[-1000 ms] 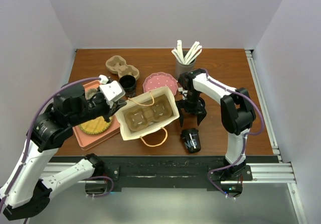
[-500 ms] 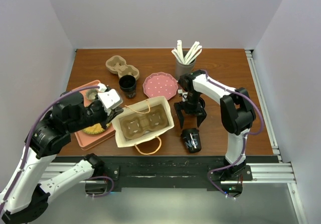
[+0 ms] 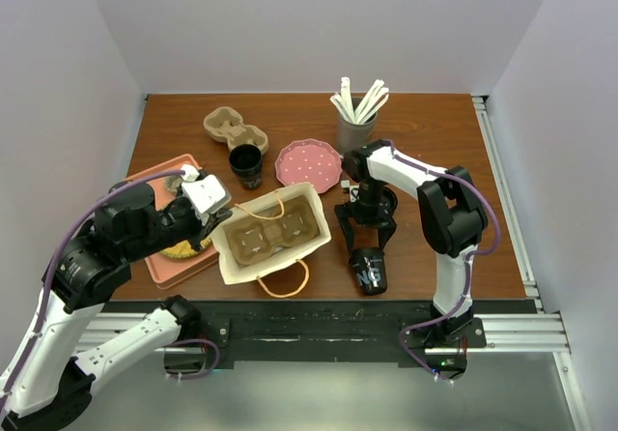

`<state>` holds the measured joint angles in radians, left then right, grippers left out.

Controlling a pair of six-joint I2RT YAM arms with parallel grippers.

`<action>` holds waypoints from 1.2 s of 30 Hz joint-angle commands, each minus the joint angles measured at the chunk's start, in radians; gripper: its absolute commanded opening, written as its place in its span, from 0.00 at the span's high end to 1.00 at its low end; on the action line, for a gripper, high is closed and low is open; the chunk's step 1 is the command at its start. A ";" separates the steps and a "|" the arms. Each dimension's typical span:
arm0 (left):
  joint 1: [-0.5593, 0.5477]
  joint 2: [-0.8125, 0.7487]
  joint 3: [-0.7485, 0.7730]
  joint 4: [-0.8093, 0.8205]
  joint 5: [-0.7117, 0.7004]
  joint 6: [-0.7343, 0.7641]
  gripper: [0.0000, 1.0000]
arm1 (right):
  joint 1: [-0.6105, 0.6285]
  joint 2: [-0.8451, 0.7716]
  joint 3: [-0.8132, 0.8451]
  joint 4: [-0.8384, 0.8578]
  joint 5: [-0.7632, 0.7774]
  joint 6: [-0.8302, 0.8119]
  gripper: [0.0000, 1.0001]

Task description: Pack the takeout coffee

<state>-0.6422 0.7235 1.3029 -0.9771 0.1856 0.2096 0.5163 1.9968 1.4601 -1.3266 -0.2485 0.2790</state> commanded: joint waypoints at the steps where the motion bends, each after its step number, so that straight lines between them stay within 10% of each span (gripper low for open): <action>1: -0.004 -0.002 -0.002 0.025 -0.012 0.028 1.00 | 0.005 0.007 0.015 -0.125 0.000 -0.017 0.17; 14: -0.005 0.013 0.004 0.034 -0.021 0.042 1.00 | 0.007 -0.006 0.011 -0.120 -0.005 -0.012 0.44; 36: -0.008 0.080 0.041 0.064 -0.009 0.040 1.00 | -0.044 -0.227 0.336 -0.122 0.320 0.271 0.57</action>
<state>-0.6430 0.7910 1.2987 -0.9733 0.1669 0.2321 0.5022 1.8252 1.7012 -1.3373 -0.0319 0.4614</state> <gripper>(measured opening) 0.012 0.679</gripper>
